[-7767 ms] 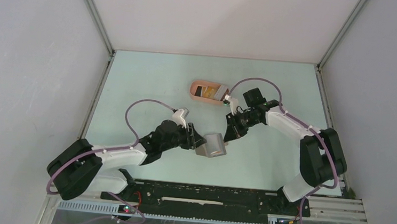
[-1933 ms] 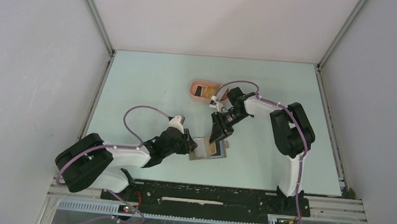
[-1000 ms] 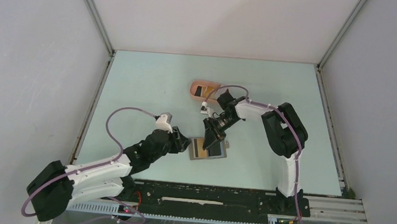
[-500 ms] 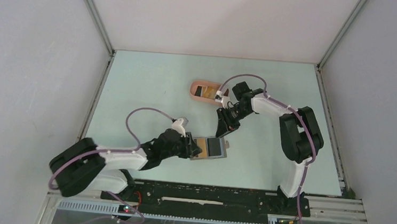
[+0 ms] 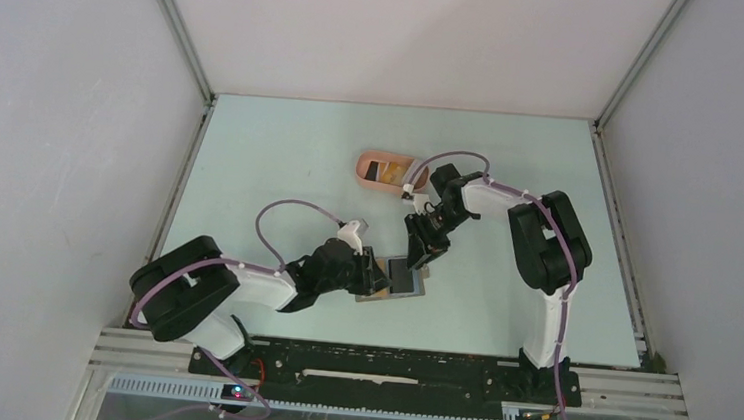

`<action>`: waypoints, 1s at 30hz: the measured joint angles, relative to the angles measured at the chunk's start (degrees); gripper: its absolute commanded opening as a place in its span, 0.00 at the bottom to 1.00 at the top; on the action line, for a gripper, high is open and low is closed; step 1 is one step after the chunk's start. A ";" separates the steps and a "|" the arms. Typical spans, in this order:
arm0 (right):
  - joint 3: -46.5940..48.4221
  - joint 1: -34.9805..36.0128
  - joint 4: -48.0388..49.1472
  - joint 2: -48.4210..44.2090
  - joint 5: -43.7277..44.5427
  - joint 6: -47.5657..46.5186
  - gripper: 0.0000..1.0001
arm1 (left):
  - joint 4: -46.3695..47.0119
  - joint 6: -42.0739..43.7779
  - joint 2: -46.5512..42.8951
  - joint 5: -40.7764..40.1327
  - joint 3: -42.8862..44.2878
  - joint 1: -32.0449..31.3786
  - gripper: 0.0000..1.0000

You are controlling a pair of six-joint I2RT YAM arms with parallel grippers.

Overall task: Put the credit cards into the card holder
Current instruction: Turn over the card slot in the card holder.

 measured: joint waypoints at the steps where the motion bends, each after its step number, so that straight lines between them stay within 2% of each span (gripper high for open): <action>1: 0.00 0.00 -0.09 0.17 -0.04 0.00 0.46 | 0.31 -0.02 0.24 0.00 0.00 0.00 0.38; 9: 0.00 0.02 -0.44 0.33 -1.11 0.02 0.43 | 1.31 -0.42 1.22 0.24 0.02 -0.07 0.38; 16: 0.00 -0.02 -0.87 0.33 -6.40 -0.11 0.37 | 1.60 -0.42 1.49 0.26 0.02 -0.11 0.40; 19: 0.00 -0.11 -1.03 0.33 -9.51 -0.28 0.37 | 1.60 -0.39 1.51 0.33 0.02 -0.11 0.44; 25: 0.00 -0.55 -1.20 0.33 -14.32 -0.24 0.37 | 1.92 -0.42 0.44 0.87 0.00 -0.11 0.60; 30: 0.00 -1.25 -1.11 0.52 -18.73 0.07 0.37 | 2.51 -0.39 -2.29 1.36 -0.11 -0.11 0.65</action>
